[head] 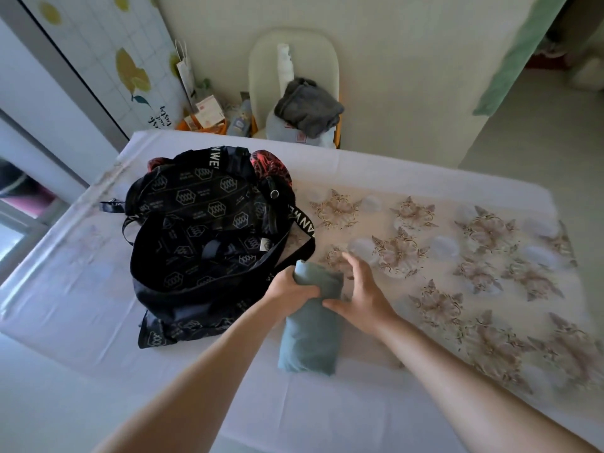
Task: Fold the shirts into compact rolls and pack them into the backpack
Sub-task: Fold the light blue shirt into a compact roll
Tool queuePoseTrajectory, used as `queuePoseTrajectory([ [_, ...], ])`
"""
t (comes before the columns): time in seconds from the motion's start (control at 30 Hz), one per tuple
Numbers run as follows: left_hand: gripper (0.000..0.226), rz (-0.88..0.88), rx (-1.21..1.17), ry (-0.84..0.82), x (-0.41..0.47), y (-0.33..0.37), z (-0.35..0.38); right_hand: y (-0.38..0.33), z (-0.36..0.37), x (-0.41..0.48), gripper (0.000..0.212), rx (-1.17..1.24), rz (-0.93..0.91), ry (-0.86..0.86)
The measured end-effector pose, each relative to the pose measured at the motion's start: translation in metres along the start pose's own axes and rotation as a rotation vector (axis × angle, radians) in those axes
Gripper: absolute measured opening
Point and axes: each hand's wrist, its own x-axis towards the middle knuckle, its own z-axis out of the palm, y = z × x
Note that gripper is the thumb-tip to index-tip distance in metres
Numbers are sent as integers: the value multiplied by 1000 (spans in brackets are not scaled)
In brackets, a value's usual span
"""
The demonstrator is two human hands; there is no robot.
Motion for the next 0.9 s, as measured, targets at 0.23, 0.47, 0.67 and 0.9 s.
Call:
queuePoseTrajectory([
  [0.23, 52, 229, -639, -78, -35, 16, -71, -81, -2, 16, 72, 436, -23, -180],
  [0.47, 60, 312, -630, -84, -24, 13, -167, -170, 26, 56, 53, 231, -112, -159],
  [0.67, 55, 662, 399, 389, 31, -11, -274, -216, 64, 93, 52, 8, -44, -35],
  [0.9, 68, 714, 1595, 247, 119, -38, -334, -252, 113, 128, 71, -147, 40, -71],
])
